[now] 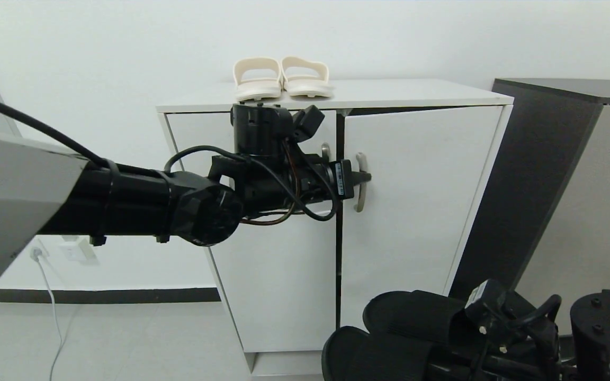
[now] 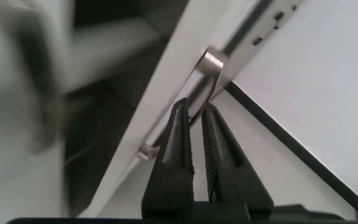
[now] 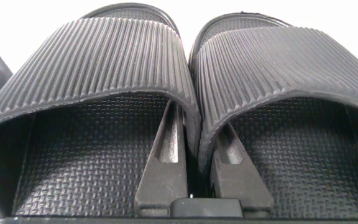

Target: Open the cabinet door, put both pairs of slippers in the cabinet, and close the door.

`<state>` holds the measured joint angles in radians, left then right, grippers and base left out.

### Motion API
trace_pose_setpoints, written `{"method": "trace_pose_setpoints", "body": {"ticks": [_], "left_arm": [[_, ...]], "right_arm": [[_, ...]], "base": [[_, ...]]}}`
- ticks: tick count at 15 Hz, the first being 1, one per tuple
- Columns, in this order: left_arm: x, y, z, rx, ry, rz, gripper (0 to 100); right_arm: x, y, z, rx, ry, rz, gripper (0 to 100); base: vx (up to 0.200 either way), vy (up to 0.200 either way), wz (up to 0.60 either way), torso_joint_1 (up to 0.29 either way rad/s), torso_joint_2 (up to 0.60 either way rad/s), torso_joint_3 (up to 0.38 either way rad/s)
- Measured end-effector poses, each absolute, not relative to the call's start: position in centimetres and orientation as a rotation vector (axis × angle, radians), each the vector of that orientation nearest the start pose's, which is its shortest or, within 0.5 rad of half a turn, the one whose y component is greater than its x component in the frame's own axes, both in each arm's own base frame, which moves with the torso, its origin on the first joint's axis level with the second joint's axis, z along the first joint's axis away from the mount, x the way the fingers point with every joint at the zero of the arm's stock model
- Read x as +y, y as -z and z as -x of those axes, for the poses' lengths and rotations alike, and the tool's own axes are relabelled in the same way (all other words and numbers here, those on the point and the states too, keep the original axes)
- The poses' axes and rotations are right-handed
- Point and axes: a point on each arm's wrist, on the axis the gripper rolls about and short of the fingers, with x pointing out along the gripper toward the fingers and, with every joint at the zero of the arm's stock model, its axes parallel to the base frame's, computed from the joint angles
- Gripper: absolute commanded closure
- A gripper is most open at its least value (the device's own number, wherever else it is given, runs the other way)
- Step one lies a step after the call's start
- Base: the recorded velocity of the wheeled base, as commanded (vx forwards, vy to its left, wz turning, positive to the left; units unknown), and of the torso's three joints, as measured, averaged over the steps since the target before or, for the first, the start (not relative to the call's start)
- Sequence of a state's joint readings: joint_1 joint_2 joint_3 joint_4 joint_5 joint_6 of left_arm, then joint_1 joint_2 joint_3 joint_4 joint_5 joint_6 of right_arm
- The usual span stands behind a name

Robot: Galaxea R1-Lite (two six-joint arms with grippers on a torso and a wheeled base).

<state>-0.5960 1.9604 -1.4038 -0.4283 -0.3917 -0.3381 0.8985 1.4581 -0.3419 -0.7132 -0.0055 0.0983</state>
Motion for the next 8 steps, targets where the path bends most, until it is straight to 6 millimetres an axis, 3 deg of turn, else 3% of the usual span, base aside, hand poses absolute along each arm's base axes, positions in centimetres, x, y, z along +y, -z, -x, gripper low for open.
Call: {"method": "trace_pose_setpoints", "body": {"ticks": [8], "left_arm": [[-21.4,-25.5,-28.1,0.288,0.983,0.291,100]], "right_arm": [[15.6,-13.8,-12.2,0.384,-0.880,0.108,100]], "base": [[0.000,0.000,0.00,0.000,0.00,0.000]]}}
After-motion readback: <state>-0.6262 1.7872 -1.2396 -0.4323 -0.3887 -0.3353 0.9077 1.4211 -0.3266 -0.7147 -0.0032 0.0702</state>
